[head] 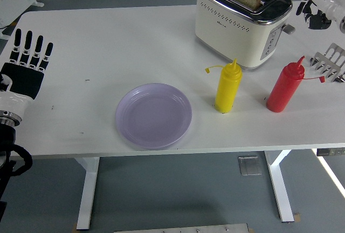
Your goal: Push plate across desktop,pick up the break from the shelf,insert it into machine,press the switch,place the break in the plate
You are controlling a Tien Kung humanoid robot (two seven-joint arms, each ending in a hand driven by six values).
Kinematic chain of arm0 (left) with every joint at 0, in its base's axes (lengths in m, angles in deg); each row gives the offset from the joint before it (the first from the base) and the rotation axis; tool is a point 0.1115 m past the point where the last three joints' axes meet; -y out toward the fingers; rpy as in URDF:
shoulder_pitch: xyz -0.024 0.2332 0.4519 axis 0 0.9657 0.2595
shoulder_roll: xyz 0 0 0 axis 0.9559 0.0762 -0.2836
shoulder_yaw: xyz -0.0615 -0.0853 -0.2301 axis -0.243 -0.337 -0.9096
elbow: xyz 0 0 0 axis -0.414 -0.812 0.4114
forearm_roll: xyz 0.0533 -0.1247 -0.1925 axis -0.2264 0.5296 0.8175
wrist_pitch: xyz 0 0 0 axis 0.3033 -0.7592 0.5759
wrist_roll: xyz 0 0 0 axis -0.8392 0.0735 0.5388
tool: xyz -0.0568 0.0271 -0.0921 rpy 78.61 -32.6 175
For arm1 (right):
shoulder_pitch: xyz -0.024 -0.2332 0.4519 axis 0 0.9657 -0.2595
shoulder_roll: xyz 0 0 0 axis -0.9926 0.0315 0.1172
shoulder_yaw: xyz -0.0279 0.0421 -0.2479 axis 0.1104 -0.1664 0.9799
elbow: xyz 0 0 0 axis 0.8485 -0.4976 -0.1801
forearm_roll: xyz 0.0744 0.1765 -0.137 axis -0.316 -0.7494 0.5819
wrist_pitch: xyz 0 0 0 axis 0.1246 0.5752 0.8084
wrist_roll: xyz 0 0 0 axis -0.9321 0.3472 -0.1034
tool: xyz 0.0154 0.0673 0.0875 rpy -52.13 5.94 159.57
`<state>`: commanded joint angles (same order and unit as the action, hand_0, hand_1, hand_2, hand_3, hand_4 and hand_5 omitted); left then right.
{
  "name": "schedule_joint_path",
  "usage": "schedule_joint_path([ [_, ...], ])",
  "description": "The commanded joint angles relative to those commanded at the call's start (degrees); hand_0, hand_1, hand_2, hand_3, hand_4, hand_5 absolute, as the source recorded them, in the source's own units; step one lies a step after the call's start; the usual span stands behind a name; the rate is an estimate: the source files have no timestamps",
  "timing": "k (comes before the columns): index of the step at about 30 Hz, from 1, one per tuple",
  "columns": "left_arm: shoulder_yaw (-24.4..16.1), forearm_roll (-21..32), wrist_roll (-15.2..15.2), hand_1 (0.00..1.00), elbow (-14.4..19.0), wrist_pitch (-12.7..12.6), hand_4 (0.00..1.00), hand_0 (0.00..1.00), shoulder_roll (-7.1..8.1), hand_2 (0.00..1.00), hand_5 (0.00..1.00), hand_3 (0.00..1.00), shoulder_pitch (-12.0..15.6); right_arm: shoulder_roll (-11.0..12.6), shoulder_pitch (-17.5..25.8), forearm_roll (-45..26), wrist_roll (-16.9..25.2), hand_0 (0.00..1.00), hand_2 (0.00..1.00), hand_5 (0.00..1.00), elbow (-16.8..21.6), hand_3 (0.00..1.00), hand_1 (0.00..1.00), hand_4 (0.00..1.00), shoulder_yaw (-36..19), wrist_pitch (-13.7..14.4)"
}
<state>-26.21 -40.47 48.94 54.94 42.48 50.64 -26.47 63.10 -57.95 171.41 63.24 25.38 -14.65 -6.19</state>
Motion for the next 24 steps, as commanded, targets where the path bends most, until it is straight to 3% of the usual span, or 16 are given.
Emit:
schedule_joint_path([
  [10, 0.1, 0.0, 0.0, 0.717, -0.4, -0.1, 0.71, 0.781, -0.12, 0.67, 0.998, 0.689, -0.1, -3.1, 0.2, -1.0, 1.7, 0.448, 0.612, 0.002, -5.5, 0.529, 0.331, 0.138, 1.1, 1.8],
  [24, 0.2, -0.2, 0.0, 0.717, -0.6, -0.1, 0.711, 0.78, -0.16, 0.67, 0.998, 0.691, -0.2, -5.1, 0.8, -3.8, 3.0, 0.45, 0.607, 0.002, -9.2, 0.525, 0.332, 0.134, 3.6, 3.5],
])
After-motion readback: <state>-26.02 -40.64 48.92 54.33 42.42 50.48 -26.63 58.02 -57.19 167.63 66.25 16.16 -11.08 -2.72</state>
